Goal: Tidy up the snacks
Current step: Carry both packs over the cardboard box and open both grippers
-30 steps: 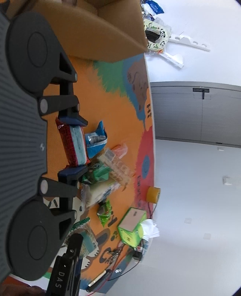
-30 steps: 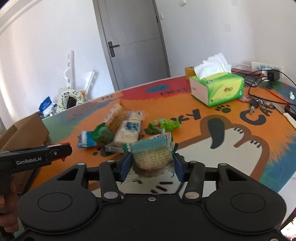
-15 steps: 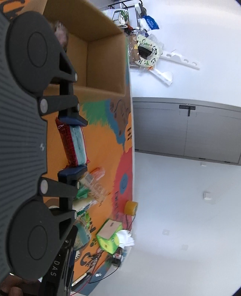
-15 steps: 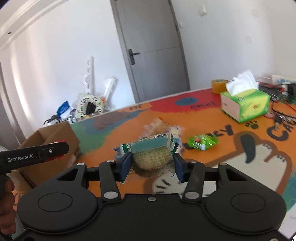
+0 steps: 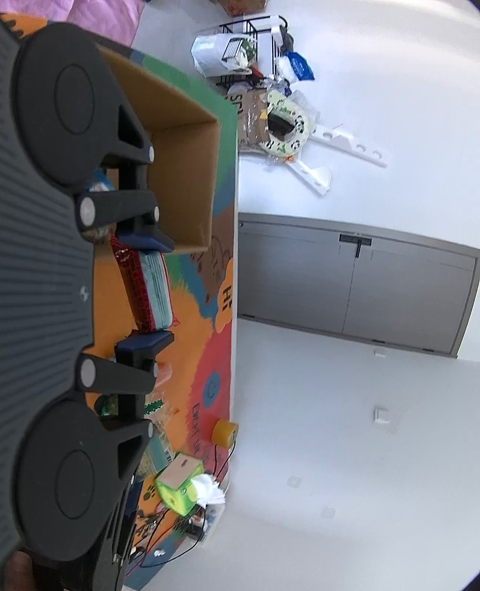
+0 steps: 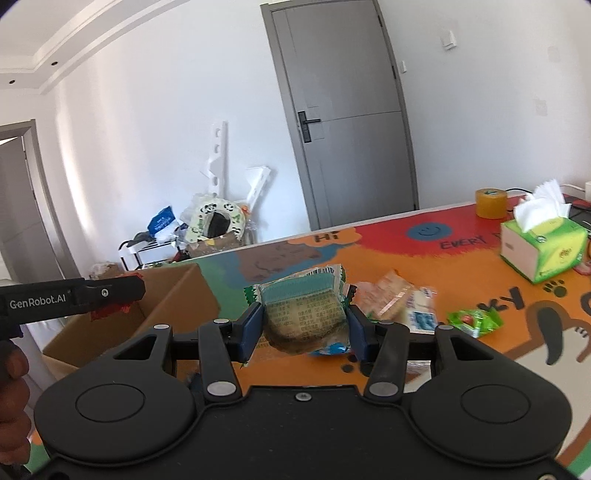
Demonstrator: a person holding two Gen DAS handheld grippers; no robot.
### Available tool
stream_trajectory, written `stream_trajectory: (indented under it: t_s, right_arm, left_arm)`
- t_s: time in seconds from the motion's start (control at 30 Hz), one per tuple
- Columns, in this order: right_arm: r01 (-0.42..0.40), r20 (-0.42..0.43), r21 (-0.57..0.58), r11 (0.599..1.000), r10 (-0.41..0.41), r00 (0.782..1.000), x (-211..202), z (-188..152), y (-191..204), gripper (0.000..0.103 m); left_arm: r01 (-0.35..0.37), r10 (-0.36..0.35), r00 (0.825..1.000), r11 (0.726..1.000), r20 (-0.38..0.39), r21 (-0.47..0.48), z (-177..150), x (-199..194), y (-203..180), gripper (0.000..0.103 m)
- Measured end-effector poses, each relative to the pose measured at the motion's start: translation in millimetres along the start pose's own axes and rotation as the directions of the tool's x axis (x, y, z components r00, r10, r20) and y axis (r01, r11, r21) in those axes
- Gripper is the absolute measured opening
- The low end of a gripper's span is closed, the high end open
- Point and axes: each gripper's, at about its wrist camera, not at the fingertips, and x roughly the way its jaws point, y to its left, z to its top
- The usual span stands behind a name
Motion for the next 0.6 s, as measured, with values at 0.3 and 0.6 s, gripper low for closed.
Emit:
stream_trajectory:
  t_s: [0.3,0.6]
  right_arm:
    - [-0.068,-0.002,-0.03,0.997,0.068,0.998,17,9,32,0.049]
    - [-0.126,-0.022,-0.074,0.989,0.124,0.992,37,14,68,0.049]
  left_arm:
    - [-0.068,0.069,0.998,0.996,0.001,-0.052,2,-2,38,0.045]
    - [-0.122,0.122,0.993,0.989,-0.004,-0.083,8,5,76,0.045]
